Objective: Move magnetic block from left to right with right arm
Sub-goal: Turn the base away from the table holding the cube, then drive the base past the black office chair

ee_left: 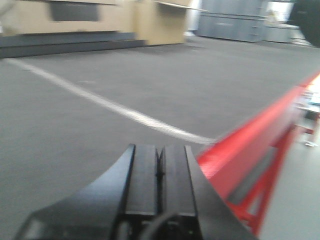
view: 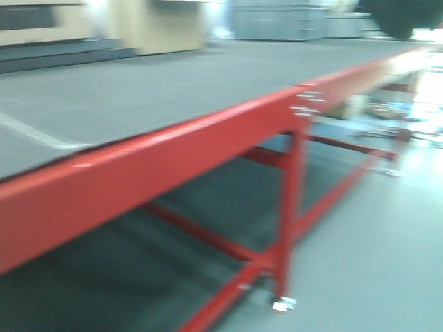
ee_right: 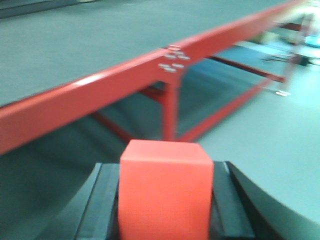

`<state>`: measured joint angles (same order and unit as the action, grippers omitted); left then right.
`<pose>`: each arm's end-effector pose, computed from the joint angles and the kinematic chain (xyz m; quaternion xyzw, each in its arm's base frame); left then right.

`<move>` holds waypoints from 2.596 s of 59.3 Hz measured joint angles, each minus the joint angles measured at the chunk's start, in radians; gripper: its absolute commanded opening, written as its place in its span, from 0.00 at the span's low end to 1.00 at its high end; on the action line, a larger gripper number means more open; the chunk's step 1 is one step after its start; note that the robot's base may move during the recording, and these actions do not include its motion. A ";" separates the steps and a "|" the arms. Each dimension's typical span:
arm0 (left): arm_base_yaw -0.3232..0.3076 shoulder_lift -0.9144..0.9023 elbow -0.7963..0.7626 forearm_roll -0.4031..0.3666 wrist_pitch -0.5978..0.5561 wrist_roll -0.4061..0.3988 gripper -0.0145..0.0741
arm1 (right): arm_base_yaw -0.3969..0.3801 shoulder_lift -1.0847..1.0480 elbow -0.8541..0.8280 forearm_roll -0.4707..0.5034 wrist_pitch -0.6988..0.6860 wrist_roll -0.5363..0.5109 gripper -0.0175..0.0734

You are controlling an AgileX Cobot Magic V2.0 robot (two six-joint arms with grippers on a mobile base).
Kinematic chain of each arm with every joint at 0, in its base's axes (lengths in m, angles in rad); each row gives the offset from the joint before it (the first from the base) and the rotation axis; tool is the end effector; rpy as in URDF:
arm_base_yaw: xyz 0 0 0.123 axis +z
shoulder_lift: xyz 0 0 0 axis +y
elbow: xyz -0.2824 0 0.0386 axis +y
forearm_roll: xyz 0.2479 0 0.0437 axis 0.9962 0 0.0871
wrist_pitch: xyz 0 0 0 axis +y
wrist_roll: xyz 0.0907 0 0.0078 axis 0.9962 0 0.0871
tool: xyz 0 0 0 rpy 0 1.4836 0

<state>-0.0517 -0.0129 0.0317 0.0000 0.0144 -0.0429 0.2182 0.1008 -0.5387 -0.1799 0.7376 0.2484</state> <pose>0.0566 -0.0029 0.2018 0.0030 0.6878 -0.0343 0.7251 0.0193 -0.0070 0.3160 -0.0021 0.7751 0.0583 0.6292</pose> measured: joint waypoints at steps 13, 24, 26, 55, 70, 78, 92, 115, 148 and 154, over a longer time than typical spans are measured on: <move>0.000 0.000 0.000 0.000 0.000 0.000 0.03 | 0.000 0.000 0.000 -0.002 0.000 0.000 0.39; 0.000 0.000 0.000 0.000 0.000 0.000 0.03 | 0.000 0.000 0.000 -0.002 0.000 0.000 0.39; 0.000 0.000 0.000 0.000 0.000 0.000 0.03 | 0.000 0.000 0.000 -0.002 0.000 0.000 0.39; 0.000 0.000 0.000 0.000 0.000 0.000 0.03 | 0.000 0.000 0.000 -0.002 0.000 0.000 0.39; 0.000 0.000 0.000 0.000 0.000 0.000 0.03 | 0.000 0.000 0.000 -0.002 0.000 0.000 0.39; 0.000 0.000 0.000 0.000 0.000 0.000 0.03 | 0.000 -0.003 0.000 -0.002 0.000 0.000 0.39; 0.000 0.000 0.000 0.000 0.000 0.000 0.03 | 0.000 -0.002 0.000 -0.002 0.000 0.000 0.39; 0.000 0.000 0.000 0.000 0.000 0.000 0.03 | 0.000 -0.002 0.000 -0.002 0.000 0.000 0.39; 0.000 0.000 0.000 0.000 0.000 0.000 0.03 | 0.000 -0.002 0.000 -0.002 0.002 0.000 0.39; 0.000 0.000 0.000 0.000 0.000 0.000 0.03 | 0.000 -0.002 0.000 -0.002 0.002 0.000 0.39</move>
<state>-0.0517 -0.0129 0.0317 0.0000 0.0144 -0.0429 0.2182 0.0985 -0.5387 -0.1822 0.7394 0.2484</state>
